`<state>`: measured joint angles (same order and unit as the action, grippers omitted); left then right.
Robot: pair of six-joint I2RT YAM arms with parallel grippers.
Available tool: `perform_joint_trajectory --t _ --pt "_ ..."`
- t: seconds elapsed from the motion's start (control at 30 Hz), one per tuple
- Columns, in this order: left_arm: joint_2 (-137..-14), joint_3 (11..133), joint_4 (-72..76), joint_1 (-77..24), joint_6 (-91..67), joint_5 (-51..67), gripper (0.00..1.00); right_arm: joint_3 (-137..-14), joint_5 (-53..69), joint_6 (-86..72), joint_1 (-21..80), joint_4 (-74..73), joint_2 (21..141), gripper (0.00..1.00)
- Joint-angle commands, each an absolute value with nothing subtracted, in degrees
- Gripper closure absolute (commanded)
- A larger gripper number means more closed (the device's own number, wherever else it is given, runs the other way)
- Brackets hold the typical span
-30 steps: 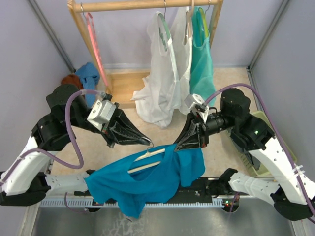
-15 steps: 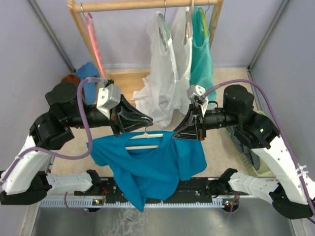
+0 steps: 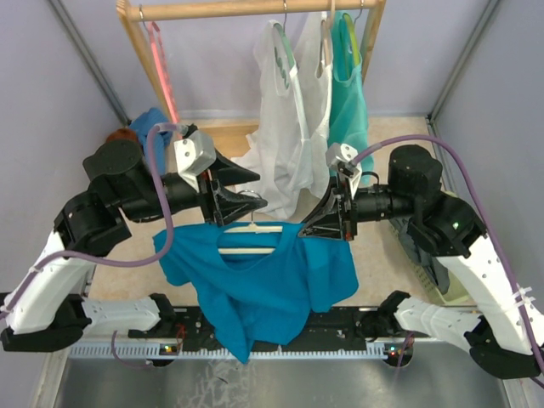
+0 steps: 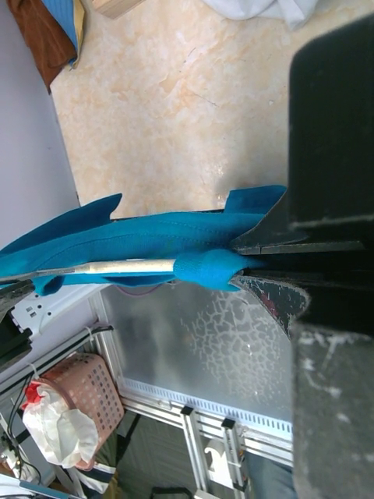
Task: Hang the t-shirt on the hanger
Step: Pick up the hanger at the center of the board.
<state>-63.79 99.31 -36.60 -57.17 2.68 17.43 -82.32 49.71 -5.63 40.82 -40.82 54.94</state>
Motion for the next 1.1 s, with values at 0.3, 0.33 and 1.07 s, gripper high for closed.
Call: perform_joint_trajectory --t 0.3,0.33,1.07 --pt "-61.2 100.1 -36.5 -57.2 4.4 1.0 0.28 -86.1 50.3 -7.5 40.3 -35.8 53.9 1.0" --pt "-60.9 100.1 -36.2 -57.3 4.0 -1.2 0.28 -86.0 49.8 -7.6 40.3 -35.8 54.0 1.0" --pt "-60.7 101.2 -38.1 -57.2 0.7 -13.3 0.27 -91.0 28.9 -11.4 40.3 -36.1 59.4 1.0"
